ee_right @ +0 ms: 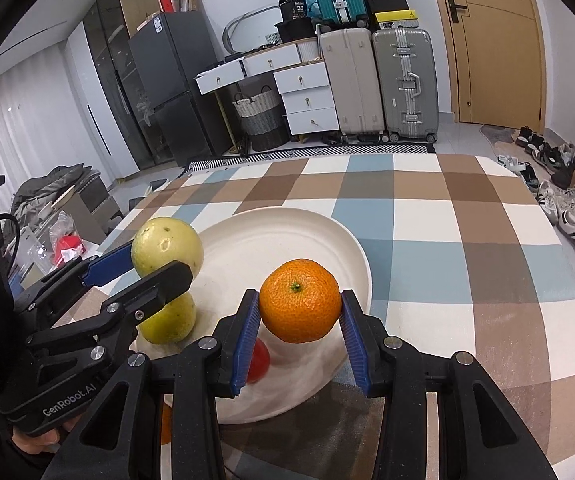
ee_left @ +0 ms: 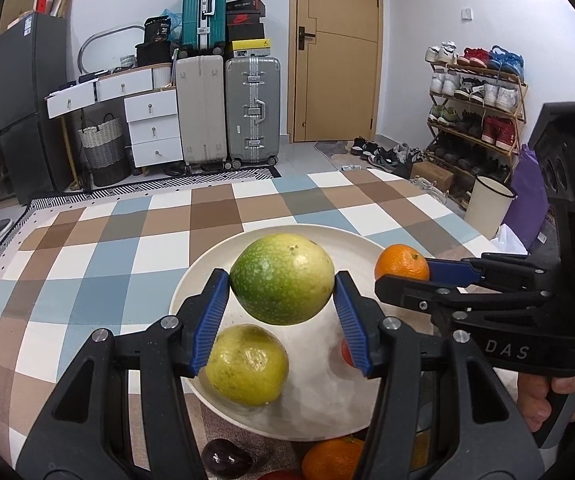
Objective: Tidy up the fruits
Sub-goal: 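Open both tools releasing the citrus and orange onto the plate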
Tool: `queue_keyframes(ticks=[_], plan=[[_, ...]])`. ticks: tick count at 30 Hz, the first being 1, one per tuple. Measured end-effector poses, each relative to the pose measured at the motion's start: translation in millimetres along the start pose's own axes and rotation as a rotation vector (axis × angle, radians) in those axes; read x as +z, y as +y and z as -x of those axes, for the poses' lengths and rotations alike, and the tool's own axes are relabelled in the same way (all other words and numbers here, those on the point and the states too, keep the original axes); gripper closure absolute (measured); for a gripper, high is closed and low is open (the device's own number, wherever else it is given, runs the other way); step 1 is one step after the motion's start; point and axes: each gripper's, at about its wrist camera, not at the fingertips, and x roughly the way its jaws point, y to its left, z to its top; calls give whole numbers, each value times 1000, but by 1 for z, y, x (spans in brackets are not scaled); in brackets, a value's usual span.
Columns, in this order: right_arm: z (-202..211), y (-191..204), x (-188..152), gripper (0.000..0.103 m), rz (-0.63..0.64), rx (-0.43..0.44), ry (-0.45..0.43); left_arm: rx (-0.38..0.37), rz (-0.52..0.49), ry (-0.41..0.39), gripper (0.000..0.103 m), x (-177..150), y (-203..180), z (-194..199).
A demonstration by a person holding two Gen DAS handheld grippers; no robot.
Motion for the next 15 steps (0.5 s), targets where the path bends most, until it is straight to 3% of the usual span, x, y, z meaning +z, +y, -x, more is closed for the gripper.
queue_keyframes(ticks=[9,15], plan=[[-2,0,-7,62,1,-20,-3,3,-6,11,52,-4,-1,-4],[10,-3,-8,52,-14,-22,-52,0,-4,-14,50,-2,-2,3]])
